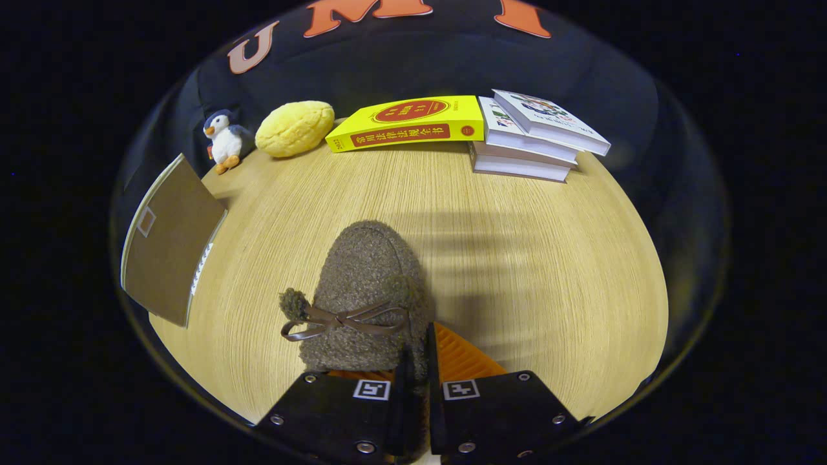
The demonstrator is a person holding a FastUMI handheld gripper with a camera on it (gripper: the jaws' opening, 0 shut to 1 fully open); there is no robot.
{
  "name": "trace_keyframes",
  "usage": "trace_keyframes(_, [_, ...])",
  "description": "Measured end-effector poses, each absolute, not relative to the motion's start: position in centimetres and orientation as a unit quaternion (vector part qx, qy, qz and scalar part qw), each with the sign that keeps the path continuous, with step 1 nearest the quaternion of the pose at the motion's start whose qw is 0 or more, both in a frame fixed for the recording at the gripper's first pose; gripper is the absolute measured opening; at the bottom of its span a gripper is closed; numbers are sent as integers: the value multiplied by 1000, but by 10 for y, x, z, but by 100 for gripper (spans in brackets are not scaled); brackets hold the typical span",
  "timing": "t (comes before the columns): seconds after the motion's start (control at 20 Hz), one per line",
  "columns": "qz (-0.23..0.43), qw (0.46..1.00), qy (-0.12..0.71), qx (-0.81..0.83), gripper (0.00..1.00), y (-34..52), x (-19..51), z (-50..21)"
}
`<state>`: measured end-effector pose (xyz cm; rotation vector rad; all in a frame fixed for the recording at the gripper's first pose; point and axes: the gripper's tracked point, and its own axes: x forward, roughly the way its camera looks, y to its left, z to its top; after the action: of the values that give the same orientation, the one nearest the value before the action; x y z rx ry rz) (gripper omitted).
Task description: Open the storage box then place both shoes into the box .Put the left shoe in first, then the right shoe, with the right side of both shoes facing outward in a uniform manner.
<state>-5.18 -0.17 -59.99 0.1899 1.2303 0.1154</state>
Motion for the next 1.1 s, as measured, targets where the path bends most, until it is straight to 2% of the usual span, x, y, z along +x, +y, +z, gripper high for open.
trace_keyframes(0.2, [34, 802, 580, 139, 5, 7, -53, -575])
trace_keyframes(0.55, [47, 809, 562, 167, 4, 72, -24, -465])
trace_keyframes(0.85, [102, 815, 538, 189, 4, 181, 12, -383])
trace_keyframes(1.1, [136, 818, 524, 193, 4, 274, 32, -345])
